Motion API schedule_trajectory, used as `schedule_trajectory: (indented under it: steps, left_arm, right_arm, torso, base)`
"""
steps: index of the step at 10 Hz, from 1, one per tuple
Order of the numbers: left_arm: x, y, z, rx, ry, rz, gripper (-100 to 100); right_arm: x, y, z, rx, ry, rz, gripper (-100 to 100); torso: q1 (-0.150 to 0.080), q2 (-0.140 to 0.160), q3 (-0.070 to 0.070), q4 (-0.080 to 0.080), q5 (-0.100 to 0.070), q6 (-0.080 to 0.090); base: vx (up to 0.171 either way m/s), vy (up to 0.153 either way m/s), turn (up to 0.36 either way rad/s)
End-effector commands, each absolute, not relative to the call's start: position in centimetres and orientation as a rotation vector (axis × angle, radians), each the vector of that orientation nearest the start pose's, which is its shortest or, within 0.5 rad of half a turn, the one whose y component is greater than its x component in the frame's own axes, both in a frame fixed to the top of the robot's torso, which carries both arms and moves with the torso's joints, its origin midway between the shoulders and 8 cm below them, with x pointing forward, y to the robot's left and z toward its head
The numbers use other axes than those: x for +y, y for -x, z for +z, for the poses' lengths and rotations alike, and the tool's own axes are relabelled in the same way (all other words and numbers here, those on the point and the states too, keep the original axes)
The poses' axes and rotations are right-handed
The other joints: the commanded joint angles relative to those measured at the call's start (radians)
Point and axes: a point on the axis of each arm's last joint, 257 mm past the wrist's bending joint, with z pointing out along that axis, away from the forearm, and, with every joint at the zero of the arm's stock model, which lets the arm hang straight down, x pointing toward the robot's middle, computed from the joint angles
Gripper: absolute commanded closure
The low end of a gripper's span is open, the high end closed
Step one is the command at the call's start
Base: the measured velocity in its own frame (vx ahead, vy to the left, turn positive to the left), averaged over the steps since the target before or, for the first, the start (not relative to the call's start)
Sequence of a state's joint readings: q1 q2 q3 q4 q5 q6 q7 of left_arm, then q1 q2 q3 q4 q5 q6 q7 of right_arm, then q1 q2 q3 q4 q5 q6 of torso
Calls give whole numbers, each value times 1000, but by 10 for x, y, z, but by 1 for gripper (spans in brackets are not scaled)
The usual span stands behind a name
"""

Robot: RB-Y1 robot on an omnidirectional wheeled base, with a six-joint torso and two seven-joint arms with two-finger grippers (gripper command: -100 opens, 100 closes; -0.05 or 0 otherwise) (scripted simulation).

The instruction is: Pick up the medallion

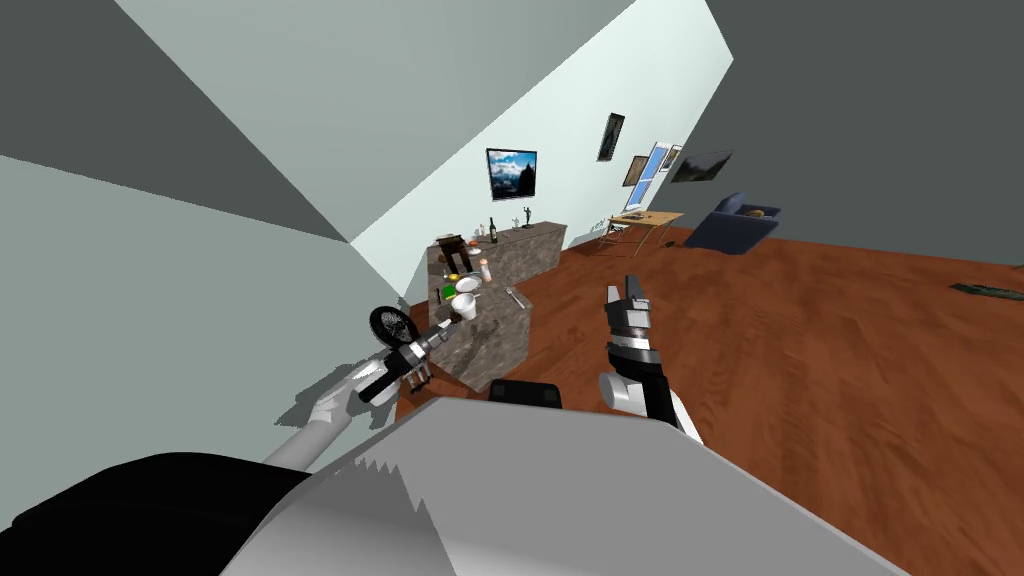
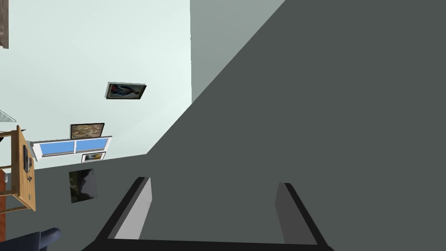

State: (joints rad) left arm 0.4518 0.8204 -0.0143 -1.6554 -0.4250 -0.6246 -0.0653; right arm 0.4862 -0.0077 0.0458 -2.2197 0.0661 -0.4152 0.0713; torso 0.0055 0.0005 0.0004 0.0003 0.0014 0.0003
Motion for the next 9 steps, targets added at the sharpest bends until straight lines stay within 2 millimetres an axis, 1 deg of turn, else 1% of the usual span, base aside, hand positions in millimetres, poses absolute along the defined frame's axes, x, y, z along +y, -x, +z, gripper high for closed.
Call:
schedule_trajectory:
  steps: [1,2,3,4,5,7,8,9]
  left_arm:
    - [342,-368,-248,1772,-118,-661,-100]
    - [350,-366,-255,1810,-156,-635,-100]
    - [357,-364,-262,1842,-185,-615,-100]
    - [360,-365,-261,1849,-199,-607,-100]
    - [368,-363,-267,1884,-238,-581,-100]
    - [383,-360,-278,1945,-302,-536,-100]
    - [386,-360,-277,1950,-312,-530,-100]
    - [394,-358,-280,1979,-347,-506,-100]
  right_arm:
    - [-259,-373,-16,771,-689,1214,0]
    - [-259,-373,-16,771,-689,1214,0]
    - [-259,-373,-16,771,-689,1214,0]
    - [-259,-373,-16,771,-689,1214,0]
    - [-259,-373,-16,771,-689,1214,0]
    - [-259,-373,-16,771,-689,1214,0]
    - [-259,-373,-16,771,-689,1214,0]
    - [-259,-373,-16,772,-689,1213,0]
  torso:
    - [0,0,0,0,0,0]
    - [0,0,0,0,0,-1]
    - [-1,-1,-1,0,0,-1]
    - [0,-1,0,0,0,0]
    - [0,-1,0,0,0,-1]
    - [0,-1,0,0,0,0]
    - [2,-1,0,0,0,-1]
    - [1,-1,-1,0,0,-1]
  base:
    - [-38,58,-80]
    - [-24,43,-113]
    - [-42,60,-278]
    - [-35,57,-97]
    - [-31,49,-104]
    - [-43,82,-242]
    - [-31,76,-73]
    - [-18,70,-147]
